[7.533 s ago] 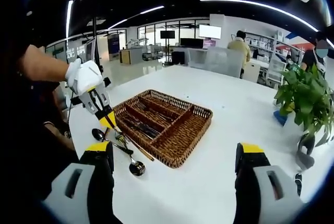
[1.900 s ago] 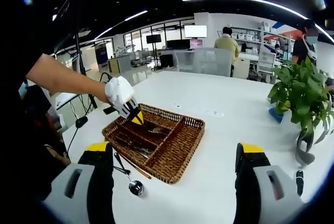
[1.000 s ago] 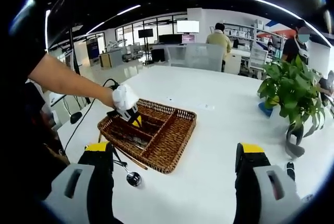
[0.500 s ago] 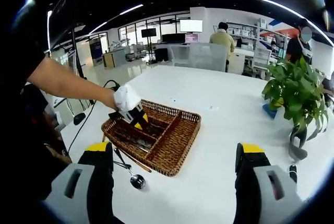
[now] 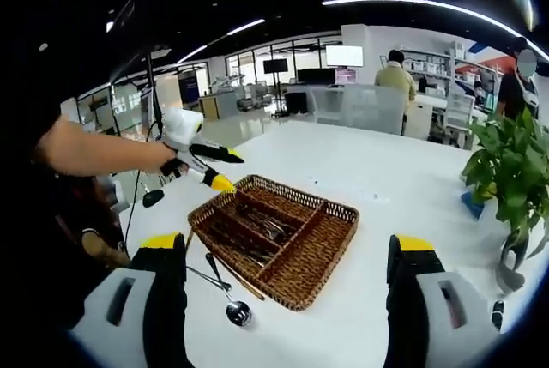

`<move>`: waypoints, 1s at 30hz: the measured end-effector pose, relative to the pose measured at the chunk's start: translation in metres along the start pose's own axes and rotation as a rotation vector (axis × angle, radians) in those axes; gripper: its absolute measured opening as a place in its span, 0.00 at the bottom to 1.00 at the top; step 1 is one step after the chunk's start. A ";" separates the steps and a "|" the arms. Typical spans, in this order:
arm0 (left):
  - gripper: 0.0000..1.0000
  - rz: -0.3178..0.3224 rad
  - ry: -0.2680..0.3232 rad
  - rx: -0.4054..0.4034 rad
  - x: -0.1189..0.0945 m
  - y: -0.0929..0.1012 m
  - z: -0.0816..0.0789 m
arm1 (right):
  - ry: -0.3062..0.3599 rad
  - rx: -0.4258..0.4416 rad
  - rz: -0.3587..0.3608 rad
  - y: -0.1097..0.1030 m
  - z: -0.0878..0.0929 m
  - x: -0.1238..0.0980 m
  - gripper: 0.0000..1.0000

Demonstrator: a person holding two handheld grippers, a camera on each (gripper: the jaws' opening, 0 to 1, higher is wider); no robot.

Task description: Arrange the knives, forks, and spoons in their matching storage slots by inserting each utensil handle-first until every utensil is classified and aligned in the correct compartment

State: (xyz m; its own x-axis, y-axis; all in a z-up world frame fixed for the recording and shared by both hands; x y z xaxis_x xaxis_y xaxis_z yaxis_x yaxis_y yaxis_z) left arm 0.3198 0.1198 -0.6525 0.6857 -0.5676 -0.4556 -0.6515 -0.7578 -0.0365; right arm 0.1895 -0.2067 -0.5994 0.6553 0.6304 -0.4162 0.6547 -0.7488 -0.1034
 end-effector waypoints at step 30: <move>1.00 -0.056 0.097 -0.005 -0.219 -0.049 0.046 | -0.043 -0.073 0.139 -0.074 -0.047 0.012 0.99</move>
State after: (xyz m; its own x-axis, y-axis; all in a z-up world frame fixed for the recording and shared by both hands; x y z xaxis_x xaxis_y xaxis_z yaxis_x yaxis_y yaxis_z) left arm 0.1866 0.2964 -0.5923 0.7496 -0.5524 -0.3646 -0.6095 -0.7909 -0.0549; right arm 0.1666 -0.1335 -0.5547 0.7259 0.5112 -0.4602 0.5854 -0.8104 0.0231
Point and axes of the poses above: the point that each gripper's makers call its tool centre point, and the gripper's own axes: x roughly forward along the fingers, y roughly to its right, z roughly out of its underside, the point moved 8 cm from there along -x, roughly backward along the fingers, and after that the axes turned 5 degrees about -z, right-handed, at the moved point
